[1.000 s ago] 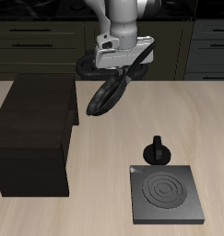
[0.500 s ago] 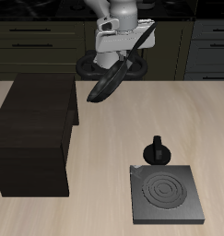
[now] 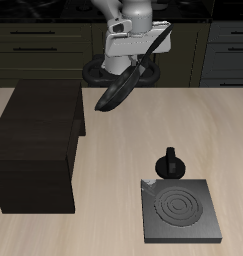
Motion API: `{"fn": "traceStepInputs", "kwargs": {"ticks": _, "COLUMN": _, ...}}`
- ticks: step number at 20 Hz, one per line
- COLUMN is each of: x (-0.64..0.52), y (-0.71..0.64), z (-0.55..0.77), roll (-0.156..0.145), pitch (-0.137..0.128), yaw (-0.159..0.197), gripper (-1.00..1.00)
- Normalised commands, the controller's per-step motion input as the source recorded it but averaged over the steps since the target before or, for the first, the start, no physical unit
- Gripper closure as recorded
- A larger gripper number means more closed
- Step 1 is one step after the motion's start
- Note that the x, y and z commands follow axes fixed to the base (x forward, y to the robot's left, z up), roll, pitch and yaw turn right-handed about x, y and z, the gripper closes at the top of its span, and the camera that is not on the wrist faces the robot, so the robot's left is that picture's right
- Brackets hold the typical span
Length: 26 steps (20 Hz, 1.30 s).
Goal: Place the frypan on the flat stove
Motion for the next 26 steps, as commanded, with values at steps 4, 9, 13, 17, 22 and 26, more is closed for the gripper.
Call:
{"fn": "traceStepInputs", "kwargs": {"ticks": 4, "x": 0.43, "y": 0.05, "z": 0.21, "roll": 0.008, "pitch": 0.011, "yaw": 0.004, "gripper": 1.0}}
{"fn": "traceStepInputs", "kwargs": {"ticks": 9, "x": 0.32, "y": 0.05, "z": 0.08, "roll": -0.014, "pitch": 0.024, "yaw": -0.013, "gripper": 1.0}}
{"fn": "traceStepInputs", "kwargs": {"ticks": 13, "x": 0.62, "y": 0.1, "z": 0.25, "roll": -0.066, "pitch": -0.018, "yaw": 0.012, "gripper": 1.0}}
{"fn": "traceStepInputs", "kwargs": {"ticks": 17, "x": 0.47, "y": 0.15, "z": 0.2, "roll": -0.032, "pitch": -0.013, "yaw": 0.01, "gripper": 1.0}}
{"fn": "traceStepInputs", "kwargs": {"ticks": 22, "x": 0.4, "y": 0.2, "z": 0.22, "roll": 0.0, "pitch": -0.032, "yaw": 0.008, "gripper": 1.0}}
{"fn": "traceStepInputs", "kwargs": {"ticks": 26, "x": 0.34, "y": 0.19, "z": 0.19, "roll": -0.014, "pitch": -0.019, "yaw": 0.001, "gripper": 1.0}}
